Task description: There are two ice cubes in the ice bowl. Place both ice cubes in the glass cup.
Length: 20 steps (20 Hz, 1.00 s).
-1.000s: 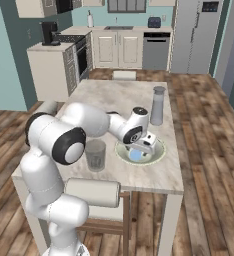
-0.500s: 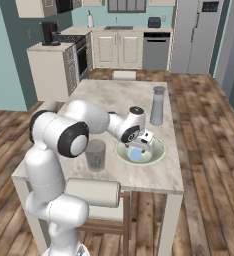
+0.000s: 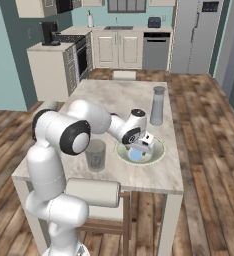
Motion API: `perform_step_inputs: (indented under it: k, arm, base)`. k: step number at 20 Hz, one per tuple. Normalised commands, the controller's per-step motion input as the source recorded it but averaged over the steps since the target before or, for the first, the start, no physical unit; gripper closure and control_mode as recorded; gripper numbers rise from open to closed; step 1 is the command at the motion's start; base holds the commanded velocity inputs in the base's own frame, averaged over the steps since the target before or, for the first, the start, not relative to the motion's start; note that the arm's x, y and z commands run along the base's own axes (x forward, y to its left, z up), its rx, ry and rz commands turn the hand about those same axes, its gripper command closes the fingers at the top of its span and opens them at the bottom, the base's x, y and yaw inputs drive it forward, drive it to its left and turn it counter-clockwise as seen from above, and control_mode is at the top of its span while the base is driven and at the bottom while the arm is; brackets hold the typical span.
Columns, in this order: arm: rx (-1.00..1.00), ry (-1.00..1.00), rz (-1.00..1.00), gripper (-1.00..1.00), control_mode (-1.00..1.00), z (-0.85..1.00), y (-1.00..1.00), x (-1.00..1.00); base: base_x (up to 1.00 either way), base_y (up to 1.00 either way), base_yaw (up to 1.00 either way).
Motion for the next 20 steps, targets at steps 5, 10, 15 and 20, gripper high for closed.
perform_step_inputs:
  k: [5, 10, 15, 20]
  arm:
    - [0.0, 0.0, 0.0, -1.0, -1.0, -0.08, 0.0, 0.01]
    - [0.0, 0.0, 0.0, -1.0, -1.0, -0.08, 0.0, 0.01]
    - [0.0, 0.0, 0.0, -1.0, -1.0, -0.25, 0.0, 0.0]
    - [0.0, 0.0, 0.0, 1.0, -1.0, -0.07, 0.0, 0.0]
  base:
    - [0.0, 0.0, 0.0]
    - [0.0, 0.0, 0.0]
    - [0.0, 0.0, 0.0]
    - [0.0, 0.0, 0.0]
